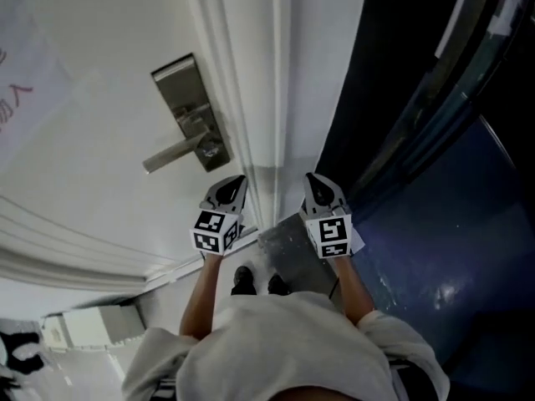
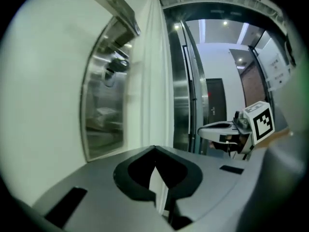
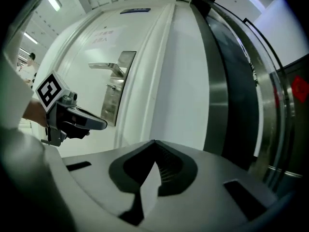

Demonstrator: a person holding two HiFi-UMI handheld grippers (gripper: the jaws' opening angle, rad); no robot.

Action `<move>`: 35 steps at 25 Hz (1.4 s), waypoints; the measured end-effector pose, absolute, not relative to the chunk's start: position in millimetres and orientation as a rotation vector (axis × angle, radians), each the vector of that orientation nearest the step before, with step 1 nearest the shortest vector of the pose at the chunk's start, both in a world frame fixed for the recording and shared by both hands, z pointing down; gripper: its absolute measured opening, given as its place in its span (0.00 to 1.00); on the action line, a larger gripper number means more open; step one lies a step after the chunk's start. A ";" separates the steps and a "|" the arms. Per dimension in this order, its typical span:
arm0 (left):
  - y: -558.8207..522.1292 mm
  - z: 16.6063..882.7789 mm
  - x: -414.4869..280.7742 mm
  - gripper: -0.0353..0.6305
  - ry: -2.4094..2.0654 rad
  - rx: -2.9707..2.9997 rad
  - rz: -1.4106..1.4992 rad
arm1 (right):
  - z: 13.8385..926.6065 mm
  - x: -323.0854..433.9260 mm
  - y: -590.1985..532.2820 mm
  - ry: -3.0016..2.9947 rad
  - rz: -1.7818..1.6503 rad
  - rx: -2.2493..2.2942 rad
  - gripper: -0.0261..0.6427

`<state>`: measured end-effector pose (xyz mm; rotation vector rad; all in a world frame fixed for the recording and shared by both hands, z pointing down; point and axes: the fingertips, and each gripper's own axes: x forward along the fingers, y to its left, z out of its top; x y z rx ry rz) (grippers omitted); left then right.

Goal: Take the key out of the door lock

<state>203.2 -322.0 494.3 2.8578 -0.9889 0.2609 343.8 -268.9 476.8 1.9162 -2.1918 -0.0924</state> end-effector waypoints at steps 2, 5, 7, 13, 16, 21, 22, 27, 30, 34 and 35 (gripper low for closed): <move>-322.5 492.3 170.5 0.08 -1.101 2.810 0.252 | 476.3 313.5 -280.6 -2.270 -0.114 1.824 0.07; -323.5 488.4 127.4 0.08 -1.232 2.759 0.232 | 474.3 272.0 -292.7 -2.349 -0.155 1.717 0.07; -320.3 486.3 98.4 0.08 -1.309 2.725 0.222 | 472.0 245.5 -296.8 -2.395 -0.176 1.657 0.07; -311.1 479.7 22.5 0.08 -1.473 2.647 0.193 | 459.2 183.6 -304.2 -2.470 -0.240 1.555 0.07; -307.4 479.1 0.1 0.08 -1.501 2.632 0.180 | 455.9 166.0 -302.7 -2.468 -0.276 1.535 0.07; -309.5 473.4 -17.4 0.08 -1.524 2.630 0.151 | 439.0 155.9 -301.9 -2.407 -0.412 1.527 0.07; -311.6 472.1 -17.4 0.08 -1.524 2.635 0.144 | 433.5 157.3 -302.8 -2.373 -0.468 1.524 0.07; -317.4 471.3 -10.7 0.08 -1.500 2.651 0.127 | 410.5 160.0 -304.4 -2.130 -0.803 1.403 0.07; -320.2 473.6 -8.1 0.08 -1.495 2.653 0.122 | 401.9 160.3 -307.0 -2.003 -0.947 1.325 0.07; -323.8 475.1 -7.8 0.08 -1.491 2.653 0.124 | 398.5 156.3 -313.9 -1.771 -1.175 1.199 0.07; -324.2 475.2 -7.7 0.08 -1.490 2.653 0.123 | 399.3 155.0 -315.1 -1.709 -1.226 1.161 0.07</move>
